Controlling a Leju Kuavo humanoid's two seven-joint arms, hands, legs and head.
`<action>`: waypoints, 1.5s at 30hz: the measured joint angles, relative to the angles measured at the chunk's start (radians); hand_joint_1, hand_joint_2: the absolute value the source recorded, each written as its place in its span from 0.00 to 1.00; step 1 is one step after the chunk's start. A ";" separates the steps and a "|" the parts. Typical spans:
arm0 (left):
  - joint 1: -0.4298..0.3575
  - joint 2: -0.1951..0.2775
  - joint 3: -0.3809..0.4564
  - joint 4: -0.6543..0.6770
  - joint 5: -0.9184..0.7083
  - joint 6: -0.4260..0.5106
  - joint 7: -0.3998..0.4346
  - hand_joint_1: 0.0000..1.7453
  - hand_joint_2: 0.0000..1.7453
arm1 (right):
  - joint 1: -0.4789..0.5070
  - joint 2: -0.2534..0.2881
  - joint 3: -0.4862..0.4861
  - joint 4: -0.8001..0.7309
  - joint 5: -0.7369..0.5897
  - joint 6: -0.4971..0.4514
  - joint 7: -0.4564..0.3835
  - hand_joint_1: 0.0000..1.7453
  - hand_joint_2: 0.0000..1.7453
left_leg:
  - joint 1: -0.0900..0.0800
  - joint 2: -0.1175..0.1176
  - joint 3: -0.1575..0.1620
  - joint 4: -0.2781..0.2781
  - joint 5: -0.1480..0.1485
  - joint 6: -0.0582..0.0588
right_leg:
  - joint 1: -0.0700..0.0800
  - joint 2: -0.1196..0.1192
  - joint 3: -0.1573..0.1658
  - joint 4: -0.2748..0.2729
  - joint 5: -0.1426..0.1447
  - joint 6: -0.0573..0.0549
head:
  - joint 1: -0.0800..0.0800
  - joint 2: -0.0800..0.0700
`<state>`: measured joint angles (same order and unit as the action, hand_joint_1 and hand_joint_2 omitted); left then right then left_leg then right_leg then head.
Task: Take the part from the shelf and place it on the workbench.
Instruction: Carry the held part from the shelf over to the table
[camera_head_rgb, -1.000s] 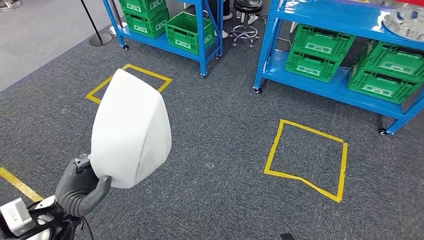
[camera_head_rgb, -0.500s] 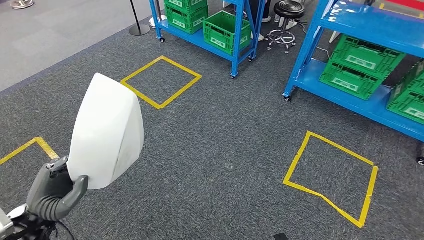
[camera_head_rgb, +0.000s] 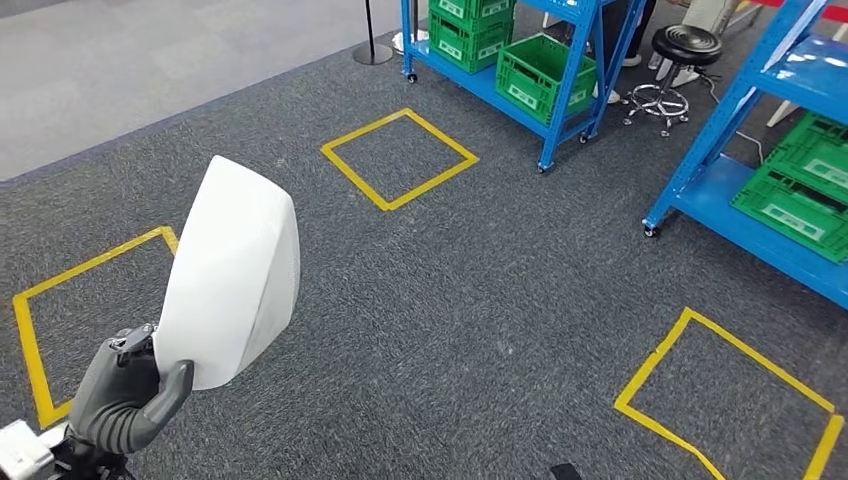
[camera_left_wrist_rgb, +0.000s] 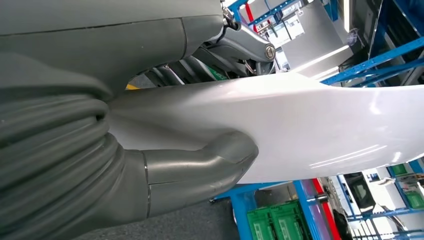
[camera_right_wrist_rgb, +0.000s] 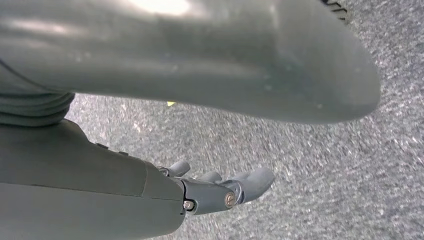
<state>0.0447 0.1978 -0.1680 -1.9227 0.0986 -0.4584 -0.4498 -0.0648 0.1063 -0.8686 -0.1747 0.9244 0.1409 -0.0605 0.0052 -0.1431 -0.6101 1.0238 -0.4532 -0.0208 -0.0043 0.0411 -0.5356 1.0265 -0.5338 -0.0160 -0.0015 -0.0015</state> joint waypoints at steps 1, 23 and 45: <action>-0.008 -0.003 -0.001 0.006 0.002 -0.002 0.001 1.00 1.00 | -0.001 0.000 -0.002 0.000 -0.002 0.001 -0.004 0.00 0.00 | 0.001 0.010 -0.004 0.003 -0.001 -0.003 | -0.001 -0.010 0.001 -0.005 0.007 -0.007 | 0.000 0.000; -0.102 -0.032 -0.016 0.089 0.018 -0.011 0.010 1.00 1.00 | 0.021 -0.023 -0.034 0.000 -0.019 0.028 0.003 0.00 0.00 | 0.008 0.103 0.032 0.007 -0.026 0.028 | -0.007 -0.043 -0.130 0.283 -0.120 0.032 | 0.008 0.000; -0.120 -0.045 -0.054 0.115 0.008 0.008 0.012 1.00 1.00 | 0.015 -0.032 -0.042 0.000 -0.009 0.013 0.008 0.00 0.00 | 0.003 0.213 0.024 0.012 -0.024 -0.004 | 0.011 -0.166 0.001 -0.001 0.009 0.006 | 0.004 0.000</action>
<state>-0.0752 0.1527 -0.2219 -1.8076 0.1071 -0.4502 -0.4382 -0.0496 0.0748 -0.9110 -0.1747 0.9151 0.1539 -0.0527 0.0087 0.0702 -0.5860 1.0359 -0.4777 -0.0248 0.0066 -0.1248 -0.5344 1.0256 -0.5244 -0.0104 0.0021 -0.0015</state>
